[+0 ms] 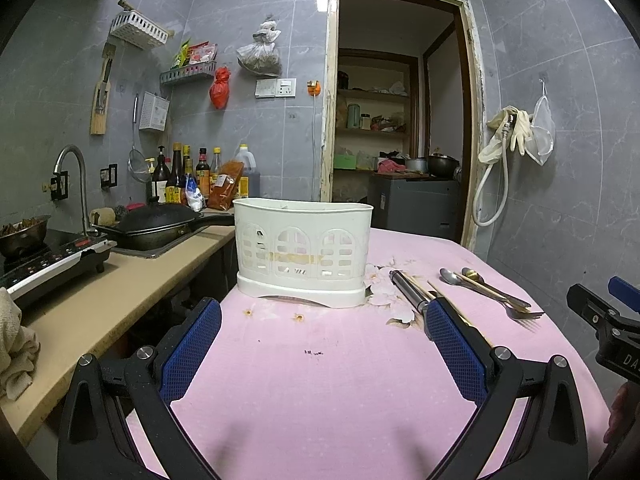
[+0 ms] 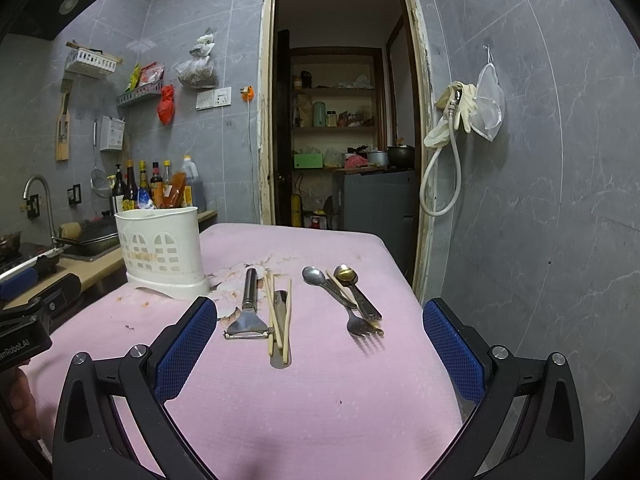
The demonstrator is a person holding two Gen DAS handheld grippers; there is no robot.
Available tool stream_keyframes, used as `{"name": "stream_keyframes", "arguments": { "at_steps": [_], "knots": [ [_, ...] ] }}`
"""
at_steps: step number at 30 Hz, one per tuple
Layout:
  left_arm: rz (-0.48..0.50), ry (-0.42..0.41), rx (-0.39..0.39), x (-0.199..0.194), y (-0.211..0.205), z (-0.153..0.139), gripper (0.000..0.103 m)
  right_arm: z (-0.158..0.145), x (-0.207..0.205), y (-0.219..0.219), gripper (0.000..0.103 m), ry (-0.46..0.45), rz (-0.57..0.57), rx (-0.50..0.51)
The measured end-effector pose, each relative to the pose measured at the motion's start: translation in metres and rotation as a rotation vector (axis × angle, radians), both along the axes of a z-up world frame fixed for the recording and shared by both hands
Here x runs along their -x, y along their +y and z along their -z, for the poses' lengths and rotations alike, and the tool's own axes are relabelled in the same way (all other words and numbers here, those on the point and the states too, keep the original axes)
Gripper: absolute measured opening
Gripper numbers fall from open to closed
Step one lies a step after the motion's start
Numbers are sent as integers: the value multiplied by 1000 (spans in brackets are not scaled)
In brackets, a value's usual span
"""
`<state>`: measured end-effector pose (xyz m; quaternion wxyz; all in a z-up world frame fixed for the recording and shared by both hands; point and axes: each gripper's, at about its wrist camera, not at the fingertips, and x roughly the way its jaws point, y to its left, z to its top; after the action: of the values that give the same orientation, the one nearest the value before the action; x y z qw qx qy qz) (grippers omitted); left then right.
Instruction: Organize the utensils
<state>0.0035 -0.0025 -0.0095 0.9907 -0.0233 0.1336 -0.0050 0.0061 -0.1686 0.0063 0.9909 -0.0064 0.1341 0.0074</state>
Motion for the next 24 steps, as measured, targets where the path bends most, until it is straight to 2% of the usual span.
{"name": "stream_keyframes", "arguments": {
  "at_steps": [24],
  "knots": [
    [4,4,0,0,1,1,101,6,0,6,103,11,-5,1]
  ]
}}
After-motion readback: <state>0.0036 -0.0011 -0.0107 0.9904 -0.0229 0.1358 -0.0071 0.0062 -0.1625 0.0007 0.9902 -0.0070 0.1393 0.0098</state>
